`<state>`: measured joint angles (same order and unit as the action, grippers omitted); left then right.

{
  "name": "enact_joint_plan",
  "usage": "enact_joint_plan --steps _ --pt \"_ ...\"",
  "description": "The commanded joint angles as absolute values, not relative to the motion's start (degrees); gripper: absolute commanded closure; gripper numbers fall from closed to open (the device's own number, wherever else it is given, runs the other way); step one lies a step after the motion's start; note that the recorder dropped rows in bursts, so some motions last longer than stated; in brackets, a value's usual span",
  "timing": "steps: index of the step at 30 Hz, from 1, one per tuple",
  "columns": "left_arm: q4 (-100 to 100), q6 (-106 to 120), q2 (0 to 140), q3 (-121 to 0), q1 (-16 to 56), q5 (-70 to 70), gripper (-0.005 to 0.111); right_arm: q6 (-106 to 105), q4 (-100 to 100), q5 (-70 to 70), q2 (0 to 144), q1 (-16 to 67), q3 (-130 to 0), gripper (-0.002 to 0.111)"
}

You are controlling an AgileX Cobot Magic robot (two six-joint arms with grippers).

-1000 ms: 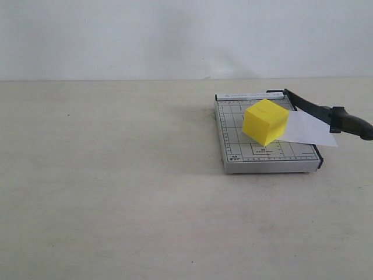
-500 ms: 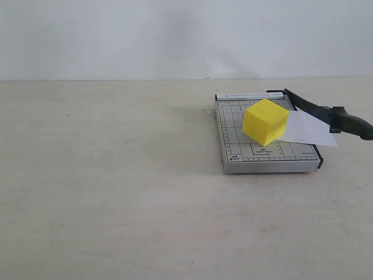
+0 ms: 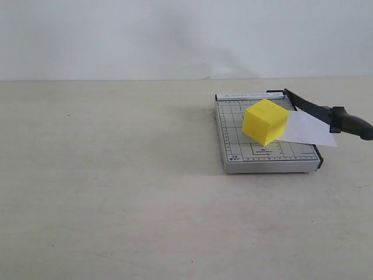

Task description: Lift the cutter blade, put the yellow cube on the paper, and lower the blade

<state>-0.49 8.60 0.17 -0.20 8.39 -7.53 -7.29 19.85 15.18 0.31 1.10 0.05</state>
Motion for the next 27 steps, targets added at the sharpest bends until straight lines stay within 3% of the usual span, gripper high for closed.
enact_joint_plan --steps 1,9,27 --pt "-2.86 10.05 0.00 0.00 5.62 -10.50 0.102 -7.40 19.68 15.07 0.00 1.11 0.00 0.108" --pt "-8.95 16.53 0.00 0.00 5.62 -17.03 0.102 -7.40 19.68 15.07 0.00 1.11 0.00 0.108" --pt "-9.63 20.58 0.00 0.00 5.62 -17.22 0.102 -7.40 19.68 15.07 0.00 1.11 0.00 0.108"
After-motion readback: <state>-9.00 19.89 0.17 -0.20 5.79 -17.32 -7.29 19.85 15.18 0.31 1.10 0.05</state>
